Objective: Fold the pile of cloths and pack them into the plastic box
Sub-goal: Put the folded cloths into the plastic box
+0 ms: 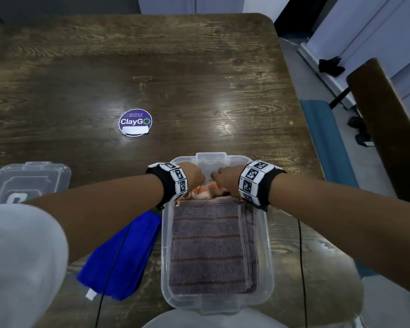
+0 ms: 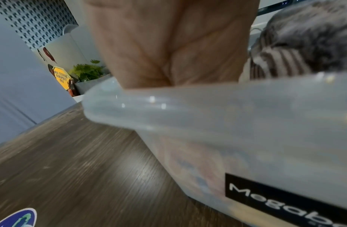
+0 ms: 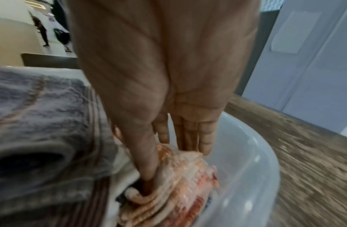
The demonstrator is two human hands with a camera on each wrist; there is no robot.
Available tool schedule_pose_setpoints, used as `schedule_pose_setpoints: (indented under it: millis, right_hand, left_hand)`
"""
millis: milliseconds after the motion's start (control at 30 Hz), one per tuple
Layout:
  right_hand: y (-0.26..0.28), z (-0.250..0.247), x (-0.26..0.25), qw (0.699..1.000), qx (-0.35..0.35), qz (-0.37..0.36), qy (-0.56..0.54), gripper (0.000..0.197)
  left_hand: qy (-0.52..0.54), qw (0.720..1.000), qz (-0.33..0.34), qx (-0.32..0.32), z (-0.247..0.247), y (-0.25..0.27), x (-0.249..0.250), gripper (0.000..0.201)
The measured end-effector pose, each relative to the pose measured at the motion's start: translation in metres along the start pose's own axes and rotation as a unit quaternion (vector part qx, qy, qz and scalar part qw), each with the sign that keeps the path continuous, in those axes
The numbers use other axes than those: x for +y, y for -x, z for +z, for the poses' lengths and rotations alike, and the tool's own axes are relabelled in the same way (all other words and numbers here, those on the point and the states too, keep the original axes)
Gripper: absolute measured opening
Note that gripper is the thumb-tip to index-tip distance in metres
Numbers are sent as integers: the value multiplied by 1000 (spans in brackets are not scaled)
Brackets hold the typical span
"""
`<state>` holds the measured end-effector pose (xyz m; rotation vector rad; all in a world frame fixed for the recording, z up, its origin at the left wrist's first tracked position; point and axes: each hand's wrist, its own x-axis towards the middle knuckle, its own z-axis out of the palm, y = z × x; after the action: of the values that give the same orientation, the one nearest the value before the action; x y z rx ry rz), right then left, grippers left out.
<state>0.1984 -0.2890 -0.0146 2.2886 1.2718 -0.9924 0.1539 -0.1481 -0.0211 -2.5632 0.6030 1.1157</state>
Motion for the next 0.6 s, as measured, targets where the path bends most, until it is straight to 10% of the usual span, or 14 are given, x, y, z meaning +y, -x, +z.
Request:
schedule_pose_setpoints:
  millis: [600]
  right_hand:
    - [-50,4,-27,991,-61,26,118,41]
  left_hand:
    - [88,991,-18,99,17,-4,1,30]
